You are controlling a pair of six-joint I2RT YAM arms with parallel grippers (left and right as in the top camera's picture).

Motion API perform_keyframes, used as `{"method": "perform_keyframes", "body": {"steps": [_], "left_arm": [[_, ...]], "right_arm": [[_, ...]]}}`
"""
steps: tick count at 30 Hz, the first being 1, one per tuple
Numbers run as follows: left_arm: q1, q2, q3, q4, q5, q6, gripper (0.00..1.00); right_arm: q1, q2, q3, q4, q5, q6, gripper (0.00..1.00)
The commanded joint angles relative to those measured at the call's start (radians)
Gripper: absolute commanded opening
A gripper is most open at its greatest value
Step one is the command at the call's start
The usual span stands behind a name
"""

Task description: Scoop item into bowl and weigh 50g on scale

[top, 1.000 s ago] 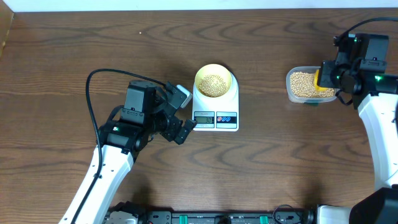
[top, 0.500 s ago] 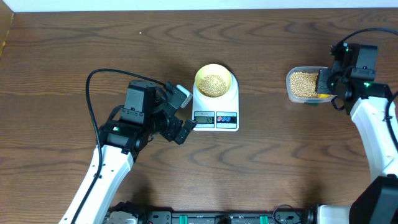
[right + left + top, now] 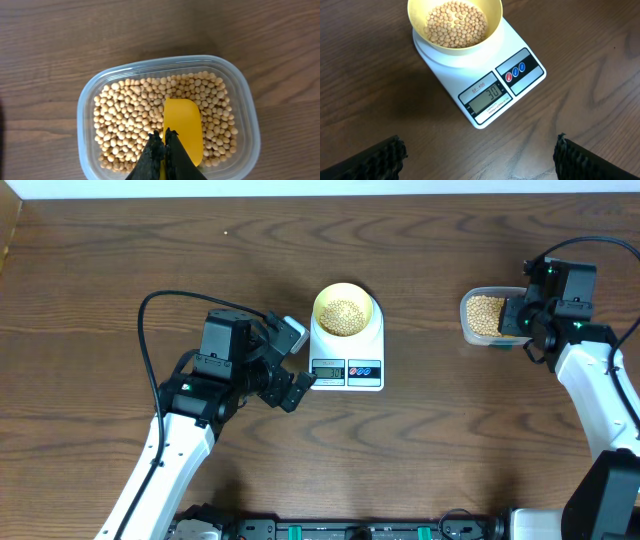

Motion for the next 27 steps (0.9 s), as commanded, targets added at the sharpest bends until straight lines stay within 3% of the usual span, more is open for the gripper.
{"method": "perform_keyframes", "body": {"steps": [1,27], "left_arm": [[0.004,0.002,-0.001,0.001,-0.009,-0.006,0.97],[0.004,0.002,-0.001,0.001,-0.009,-0.006,0.97]], "right_arm": [[-0.003,0.015,-0.013,0.002,-0.066,0.027,0.01],[-0.158,0.065,-0.013,0.031,-0.417,0.162,0.01]]}}
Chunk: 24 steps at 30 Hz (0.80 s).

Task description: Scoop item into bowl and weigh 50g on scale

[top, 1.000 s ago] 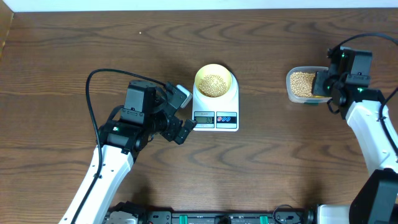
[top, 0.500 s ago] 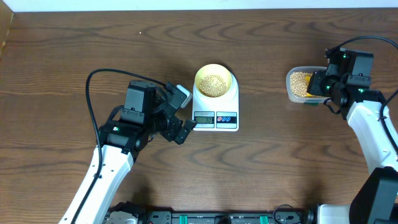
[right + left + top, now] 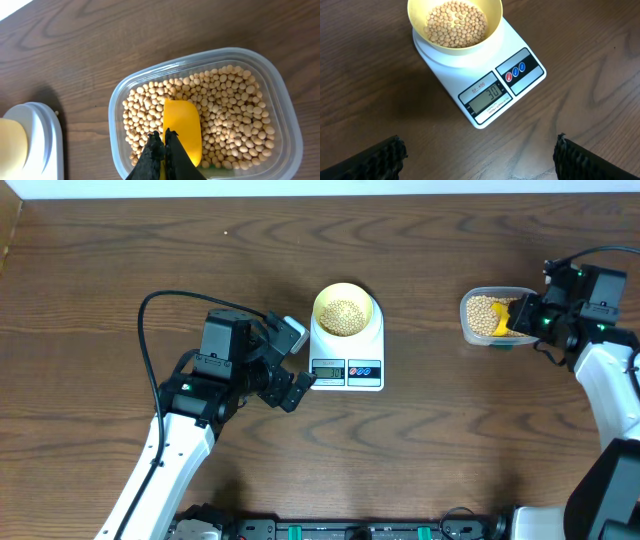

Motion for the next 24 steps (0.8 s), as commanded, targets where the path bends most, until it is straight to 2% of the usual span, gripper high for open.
{"method": "perform_keyframes", "body": {"steps": [1,9,19,24], "left_arm": [[0.004,0.002,-0.001,0.002,-0.009,-0.006,0.97],[0.004,0.002,-0.001,0.002,-0.009,-0.006,0.97],[0.004,0.002,-0.001,0.002,-0.009,-0.006,0.97],[0.004,0.002,-0.001,0.002,-0.009,-0.006,0.97]], "right_arm": [[-0.034,0.043,-0.009,0.006,-0.113,0.035,0.01],[-0.11,0.109,-0.009,0.03,-0.26,0.095,0.01],[-0.218,0.109,-0.009,0.04,-0.46,0.116,0.01],[-0.258,0.109,-0.009,0.04,-0.499,0.125,0.01]]}}
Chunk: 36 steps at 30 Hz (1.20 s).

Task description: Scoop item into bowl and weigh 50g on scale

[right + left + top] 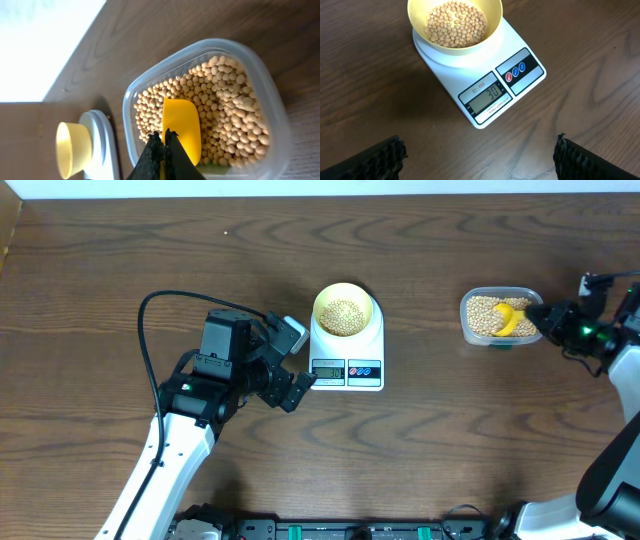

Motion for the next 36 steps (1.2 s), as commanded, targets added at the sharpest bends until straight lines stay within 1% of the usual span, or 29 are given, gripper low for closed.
{"method": "perform_keyframes", "body": {"steps": [1,10,22,36], "left_arm": [[0.004,0.002,-0.001,0.002,-0.009,-0.006,0.97],[0.004,0.002,-0.001,0.002,-0.009,-0.006,0.97],[0.004,0.002,-0.001,0.002,-0.009,-0.006,0.97],[0.004,0.002,-0.001,0.002,-0.009,-0.006,0.97]], "right_arm": [[-0.03,0.005,-0.009,0.0,-0.09,0.021,0.01],[-0.064,0.005,-0.009,0.009,-0.114,0.037,0.01],[-0.066,0.005,-0.009,0.135,-0.157,0.204,0.01],[-0.074,0.005,-0.009,0.154,-0.293,0.207,0.01]]}}
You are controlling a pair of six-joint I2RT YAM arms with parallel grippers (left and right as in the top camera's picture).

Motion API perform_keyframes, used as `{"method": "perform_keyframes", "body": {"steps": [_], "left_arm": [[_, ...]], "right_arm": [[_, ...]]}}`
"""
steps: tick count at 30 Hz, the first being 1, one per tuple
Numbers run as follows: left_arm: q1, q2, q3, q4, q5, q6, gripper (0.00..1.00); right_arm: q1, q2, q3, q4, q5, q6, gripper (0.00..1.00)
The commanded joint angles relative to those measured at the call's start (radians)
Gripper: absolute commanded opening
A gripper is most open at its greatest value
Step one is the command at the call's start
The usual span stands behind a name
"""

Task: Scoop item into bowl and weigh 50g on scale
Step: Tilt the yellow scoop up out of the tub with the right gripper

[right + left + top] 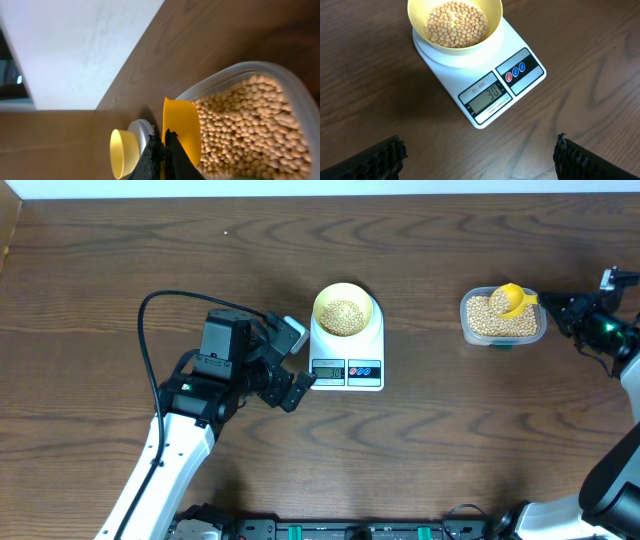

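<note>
A yellow bowl (345, 310) with soybeans stands on the white scale (346, 367), whose display (487, 93) reads 30. A clear tub of soybeans (497, 326) sits to the right. My right gripper (163, 135) is shut on the handle of a yellow scoop (512, 299), which carries beans above the tub's upper part. My left gripper (479, 155) hovers open just left of the scale, nothing between its fingers (375, 160).
The scale's two round buttons (516, 71) sit beside the display. The table's far edge meets a white wall (85, 45). A black cable (150, 350) loops over the left arm.
My right gripper has swung further right and tilted, and the scoop now sits raised above the tub with beans in it instead of lying low among the beans. The left arm is unchanged.
First the scoop lay flat on the beans with my right gripper over the tub. Then the gripper stood further right at each moment, with the scoop angled deeper in the beans. Now the loaded scoop is raised over the tub. The scale read 30 throughout.
</note>
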Motion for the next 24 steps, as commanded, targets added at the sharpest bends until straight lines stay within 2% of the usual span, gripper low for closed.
{"method": "perform_keyframes", "body": {"steps": [1,24], "left_arm": [[0.004,0.002,-0.001,0.002,-0.009,-0.006,0.97],[0.004,0.002,-0.001,0.002,-0.009,-0.006,0.97]], "right_arm": [[-0.017,0.005,-0.006,0.011,-0.081,0.011,0.01],[-0.063,0.005,-0.006,0.013,-0.257,0.011,0.01]]}}
